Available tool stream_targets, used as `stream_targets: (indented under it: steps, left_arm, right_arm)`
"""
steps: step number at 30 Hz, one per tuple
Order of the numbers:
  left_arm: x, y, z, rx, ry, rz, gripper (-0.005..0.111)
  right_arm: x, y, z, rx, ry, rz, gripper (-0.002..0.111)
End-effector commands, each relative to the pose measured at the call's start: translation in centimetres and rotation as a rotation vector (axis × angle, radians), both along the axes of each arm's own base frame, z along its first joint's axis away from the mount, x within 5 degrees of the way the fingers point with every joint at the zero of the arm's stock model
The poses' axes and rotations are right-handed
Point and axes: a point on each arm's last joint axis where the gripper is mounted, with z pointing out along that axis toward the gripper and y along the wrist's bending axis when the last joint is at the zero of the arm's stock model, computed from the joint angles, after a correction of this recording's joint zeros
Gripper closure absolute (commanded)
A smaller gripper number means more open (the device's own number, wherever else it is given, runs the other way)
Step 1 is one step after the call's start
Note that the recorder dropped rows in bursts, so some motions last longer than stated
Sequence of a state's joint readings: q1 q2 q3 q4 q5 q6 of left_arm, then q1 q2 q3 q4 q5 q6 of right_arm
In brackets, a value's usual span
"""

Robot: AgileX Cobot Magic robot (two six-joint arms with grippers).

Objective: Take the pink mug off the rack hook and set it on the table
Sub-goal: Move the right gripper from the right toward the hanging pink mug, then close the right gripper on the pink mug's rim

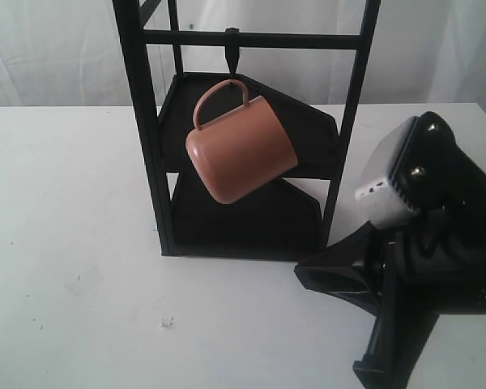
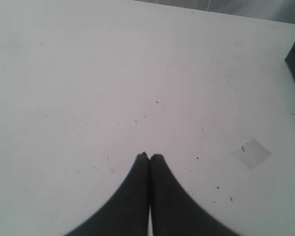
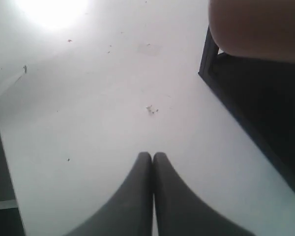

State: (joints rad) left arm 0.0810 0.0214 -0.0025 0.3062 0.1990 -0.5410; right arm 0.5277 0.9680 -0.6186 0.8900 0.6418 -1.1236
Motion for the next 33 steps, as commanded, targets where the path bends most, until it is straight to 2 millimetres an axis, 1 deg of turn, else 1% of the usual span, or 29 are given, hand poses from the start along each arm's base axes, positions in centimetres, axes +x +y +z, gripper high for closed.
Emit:
stream_targets:
  steps: [1, 4, 6, 8, 12, 15, 17, 19, 22, 26, 29, 33]
  left_arm:
    - [0.0, 0.0, -0.1, 0.001, -0.003, -0.006, 0.107]
    - [0.0, 0.0, -0.1, 0.001, -0.003, -0.006, 0.107]
    - [0.0, 0.0, -0.1, 0.001, -0.003, -0.006, 0.107]
    - [0.0, 0.0, -0.1, 0.001, -0.003, -0.006, 0.107]
    - [0.0, 0.0, -0.1, 0.001, -0.003, -0.006, 0.107]
    - [0.0, 0.0, -0.1, 0.001, -0.003, -0.006, 0.107]
    - [0.0, 0.0, -0.1, 0.001, -0.003, -0.006, 0.107]
    - [0.0, 0.0, -0.1, 0.001, -0.003, -0.006, 0.107]
    - [0.0, 0.0, -0.1, 0.001, -0.003, -0.006, 0.107]
    - [0.0, 0.0, -0.1, 0.001, -0.003, -0.006, 0.107]
    - [0.0, 0.0, -0.1, 0.001, -0.003, -0.006, 0.107]
    - [0.0, 0.0, -0.1, 0.001, -0.003, -0.006, 0.107]
  right_arm:
    - [0.0, 0.0, -0.2, -0.001, 0.017, -0.010, 0.108]
    - [0.7, -0.1, 0.4, 0.025, -0.058, -0.060, 0.107]
    - [1.2, 0.0, 1.2, 0.021, -0.134, -0.059, 0.102]
    - [1.4, 0.0, 1.9, 0.014, -0.197, -0.046, 0.093]
    - [1.8, 0.1, 3.1, -0.002, -0.302, -0.023, 0.069]
    - [2.4, -0.2, 3.5, -0.025, -0.393, -0.051, 0.051]
    - [2.8, -0.4, 3.7, -0.025, -0.422, -0.094, 0.044]
    - [3.0, -0.5, 3.8, -0.023, -0.439, -0.124, 0.041]
    - [3.7, -0.3, 3.3, -0.035, -0.432, -0.143, 0.041]
    - [5.2, 0.1, 2.2, -0.068, -0.410, -0.181, 0.041]
    - [6.1, 0.4, 2.2, -0.073, -0.412, -0.205, 0.041]
    - [6.5, 1.4, 2.5, 0.010, -0.307, -0.201, 0.041]
